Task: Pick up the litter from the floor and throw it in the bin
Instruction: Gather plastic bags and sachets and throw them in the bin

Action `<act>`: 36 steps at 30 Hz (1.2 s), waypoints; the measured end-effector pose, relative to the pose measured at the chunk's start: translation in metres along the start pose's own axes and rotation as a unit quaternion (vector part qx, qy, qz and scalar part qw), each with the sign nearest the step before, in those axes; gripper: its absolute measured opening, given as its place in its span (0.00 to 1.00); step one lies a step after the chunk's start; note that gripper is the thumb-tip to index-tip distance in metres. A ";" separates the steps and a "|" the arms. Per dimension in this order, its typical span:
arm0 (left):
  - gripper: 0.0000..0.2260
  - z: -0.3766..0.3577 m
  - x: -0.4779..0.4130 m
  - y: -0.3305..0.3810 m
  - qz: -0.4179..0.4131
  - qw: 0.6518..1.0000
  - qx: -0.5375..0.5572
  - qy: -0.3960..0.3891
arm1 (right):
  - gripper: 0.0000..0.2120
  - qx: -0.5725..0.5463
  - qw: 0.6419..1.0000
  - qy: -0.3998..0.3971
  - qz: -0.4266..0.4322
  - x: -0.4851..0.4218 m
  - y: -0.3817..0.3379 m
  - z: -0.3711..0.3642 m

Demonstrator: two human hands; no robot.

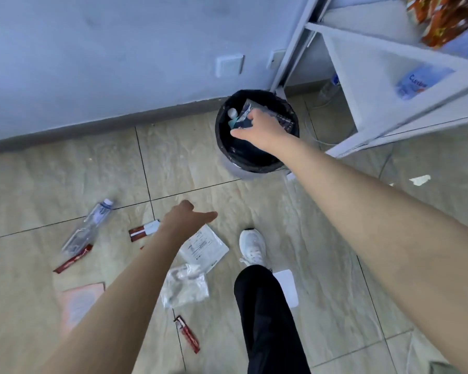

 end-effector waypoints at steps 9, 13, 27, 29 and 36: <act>0.39 -0.019 0.061 -0.237 0.059 0.998 0.003 -0.021 | 0.36 0.024 0.995 -0.092 -0.041 0.139 -0.014 -0.194; 0.34 -0.059 0.044 -0.322 0.097 0.995 0.009 -0.017 | 0.35 0.037 0.987 -0.149 -0.057 0.165 0.011 -0.295; 0.32 -0.236 -0.088 -0.549 0.302 0.924 0.230 0.049 | 0.38 0.067 0.983 -0.160 -0.065 0.089 0.128 -0.525; 0.31 -0.245 -0.102 -0.558 0.293 0.932 0.192 0.091 | 0.38 0.079 0.988 -0.124 -0.046 0.076 0.128 -0.538; 0.15 -0.245 -0.127 -0.549 0.196 0.959 0.043 0.199 | 0.36 0.058 0.996 -0.038 -0.048 0.044 0.129 -0.545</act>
Point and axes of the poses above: each hand's wrist, its own x-axis away from the middle knuckle, its own z-axis out of the back of the hand, y = z × x, the point moved 10 cm from there along -x, towards the middle knuckle, and after that the axes turned 8 degrees about x, right-handed, at the moved point
